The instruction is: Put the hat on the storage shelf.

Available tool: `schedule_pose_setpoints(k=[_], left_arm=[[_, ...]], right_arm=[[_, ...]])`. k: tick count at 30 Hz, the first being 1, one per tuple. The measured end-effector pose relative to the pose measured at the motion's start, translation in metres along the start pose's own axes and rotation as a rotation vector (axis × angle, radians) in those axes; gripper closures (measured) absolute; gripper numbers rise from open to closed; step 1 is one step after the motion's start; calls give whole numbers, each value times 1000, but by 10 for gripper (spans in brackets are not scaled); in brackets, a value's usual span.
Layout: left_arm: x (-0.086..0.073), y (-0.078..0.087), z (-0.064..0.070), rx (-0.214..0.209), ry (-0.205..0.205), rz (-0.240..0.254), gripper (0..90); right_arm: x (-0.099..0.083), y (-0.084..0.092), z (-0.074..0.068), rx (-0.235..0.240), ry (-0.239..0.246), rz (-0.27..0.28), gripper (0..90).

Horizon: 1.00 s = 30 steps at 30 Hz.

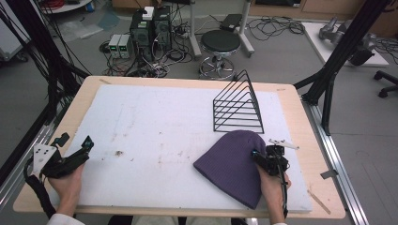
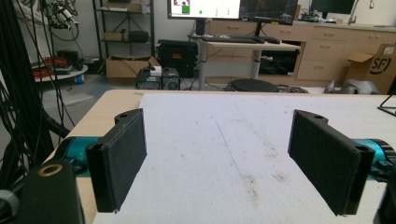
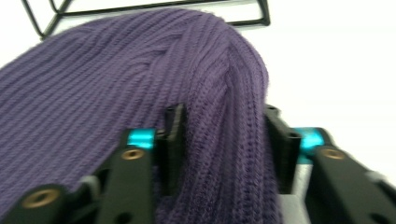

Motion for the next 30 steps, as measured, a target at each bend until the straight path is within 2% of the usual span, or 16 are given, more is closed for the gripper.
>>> schedule_pose_setpoints(k=[2,4,5,12,15,22,27,30], left_arm=[[0,0,0,1,0,0,196],[0,0,0,-1,-3,0,196],[0,0,0,-2,-5,1,196],[0,0,1,-5,-6,5,196],[2,1,1,4,-12,18,198],[1,1,2,6,-13,7,199],[1,1,2,5,-9,6,200],[1,1,1,6,-7,7,201]], right_arm=[[1,1,-2,11,11,6,692],[1,1,-3,11,13,8,710],[1,2,-3,12,31,16,729],[1,3,-3,29,25,27,741],[4,7,-5,28,49,62,742],[12,22,-13,36,95,202,750],[18,34,-22,43,161,319,751],[21,42,-28,49,220,396,751]])
Point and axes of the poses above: each handheld gripper's, and its own axes: y roughly backward along the jaws, x roughly out of its top, z roughly to its right, the point moved 5 cm from there along -y, roughly forward along the jaws, and after that the axes turned 8 degrees about z, right-handed, at the moved point
